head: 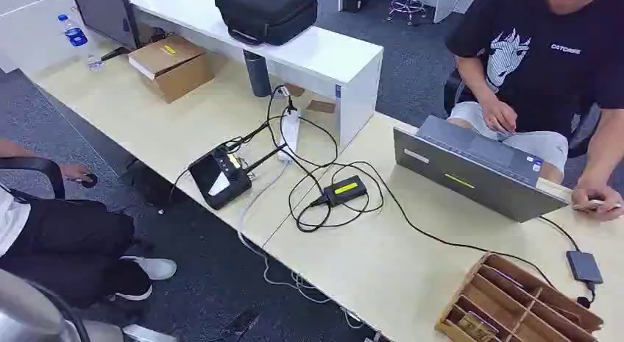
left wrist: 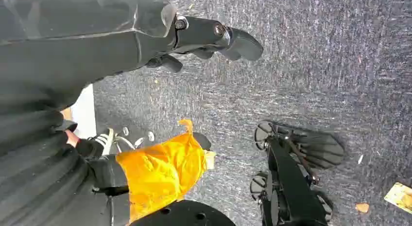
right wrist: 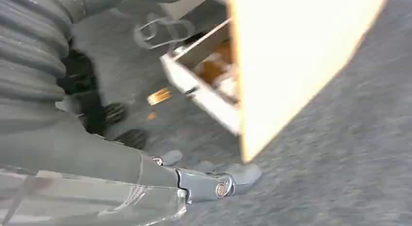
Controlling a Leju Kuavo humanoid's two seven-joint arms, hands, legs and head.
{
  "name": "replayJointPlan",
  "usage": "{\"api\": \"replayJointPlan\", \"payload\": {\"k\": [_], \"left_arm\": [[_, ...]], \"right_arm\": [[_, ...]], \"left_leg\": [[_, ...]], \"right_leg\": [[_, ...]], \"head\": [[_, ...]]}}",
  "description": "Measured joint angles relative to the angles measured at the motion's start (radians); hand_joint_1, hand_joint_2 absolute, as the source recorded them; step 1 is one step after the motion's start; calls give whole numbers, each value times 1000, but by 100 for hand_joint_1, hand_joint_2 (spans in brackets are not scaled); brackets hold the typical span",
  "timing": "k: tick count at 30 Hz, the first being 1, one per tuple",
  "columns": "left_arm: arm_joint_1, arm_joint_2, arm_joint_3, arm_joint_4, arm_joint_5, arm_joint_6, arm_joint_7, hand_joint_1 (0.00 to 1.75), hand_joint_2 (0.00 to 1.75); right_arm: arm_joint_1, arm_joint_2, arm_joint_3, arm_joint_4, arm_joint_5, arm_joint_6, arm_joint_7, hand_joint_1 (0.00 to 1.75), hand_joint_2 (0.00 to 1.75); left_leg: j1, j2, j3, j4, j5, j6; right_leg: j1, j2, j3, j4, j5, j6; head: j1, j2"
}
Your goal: Pass the card to the sensor for recognition and then transmit it.
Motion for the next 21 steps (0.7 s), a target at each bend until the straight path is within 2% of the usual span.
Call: {"api": "replayJointPlan", "payload": {"k": [6, 10, 16, 21], "left_arm": [[-2, -14, 0, 15, 20, -6, -10, 0, 175], [-2, -27, 0, 34, 42, -26, -19, 0, 175], [-3, -51, 0, 79, 79, -56, -25, 0, 175], [-3, -67, -1, 106, 107, -66, -27, 0, 175]], "right_arm": [[-23, -1, -21, -122, -53, 117, -217, 0, 175], [17, 55, 8, -384, -135, 79, -229, 0, 175], [138, 190, 146, -907, -224, -36, -210, 0, 175], [211, 241, 273, -1196, -193, -66, -273, 0, 175]], "left_leg": [[-1, -1, 0, 0, 0, 0], [0, -1, 0, 0, 0, 0], [1, 0, 0, 0, 0, 0], [1, 0, 0, 0, 0, 0]], "right_leg": [[0, 0, 0, 0, 0, 0], [0, 0, 0, 0, 0, 0], [0, 0, -1, 1, 0, 0], [1, 0, -1, 1, 0, -1]], "head": [[0, 0], [0, 0], [0, 0], [0, 0]]}}
